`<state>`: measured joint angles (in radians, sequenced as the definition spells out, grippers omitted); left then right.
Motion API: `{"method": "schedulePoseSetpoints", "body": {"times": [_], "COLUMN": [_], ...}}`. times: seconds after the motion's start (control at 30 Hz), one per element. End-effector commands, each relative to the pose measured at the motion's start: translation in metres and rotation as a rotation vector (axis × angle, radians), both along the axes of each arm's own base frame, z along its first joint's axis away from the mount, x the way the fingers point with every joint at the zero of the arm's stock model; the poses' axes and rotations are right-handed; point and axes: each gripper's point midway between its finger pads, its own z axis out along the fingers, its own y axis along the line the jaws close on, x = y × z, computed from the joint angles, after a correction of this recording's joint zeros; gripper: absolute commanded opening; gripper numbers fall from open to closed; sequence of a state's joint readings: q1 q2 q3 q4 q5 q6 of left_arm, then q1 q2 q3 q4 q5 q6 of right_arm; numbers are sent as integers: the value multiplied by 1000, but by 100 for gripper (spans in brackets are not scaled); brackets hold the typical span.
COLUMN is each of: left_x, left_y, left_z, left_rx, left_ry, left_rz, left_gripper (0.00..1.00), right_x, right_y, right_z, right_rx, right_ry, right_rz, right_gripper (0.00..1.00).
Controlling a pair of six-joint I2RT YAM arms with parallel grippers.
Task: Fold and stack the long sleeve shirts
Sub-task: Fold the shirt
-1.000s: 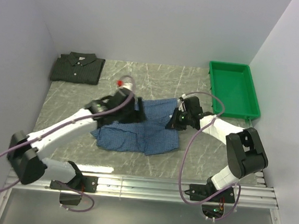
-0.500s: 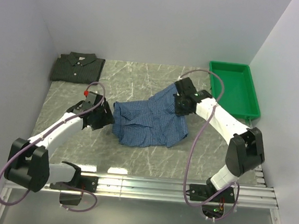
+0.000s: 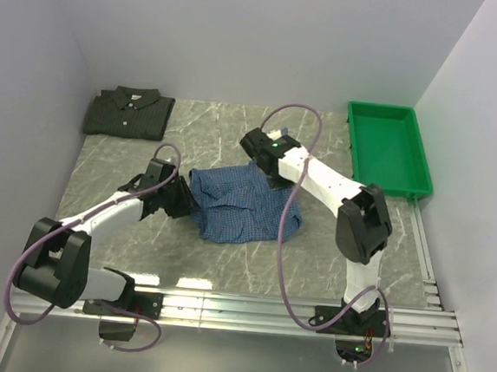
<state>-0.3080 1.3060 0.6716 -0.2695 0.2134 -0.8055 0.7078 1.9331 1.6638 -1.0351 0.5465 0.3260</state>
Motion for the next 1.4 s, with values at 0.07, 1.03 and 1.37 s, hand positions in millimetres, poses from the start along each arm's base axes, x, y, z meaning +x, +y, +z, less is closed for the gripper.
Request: {"method": "schedulePoseSetpoints", "body": {"times": [0.07,1.03,1.37], "left_x": [-2,-41,-41], "left_y": [1,8,11], "left_z": [-18,-50,-45], "left_rx": [-18,-91,-81], "left_ry": [32,85,69], "left_rz": [51,147,147], "left_gripper": [17,1,1], "right_x": [0,-51,-46], "right_y": [19,196,209], "right_z": [28,-18,-16], "right_rx": [-96,309,358], "right_ry": [-89,20,0], "right_rz": [-14,306,267], "right_gripper": [1,21,55]}}
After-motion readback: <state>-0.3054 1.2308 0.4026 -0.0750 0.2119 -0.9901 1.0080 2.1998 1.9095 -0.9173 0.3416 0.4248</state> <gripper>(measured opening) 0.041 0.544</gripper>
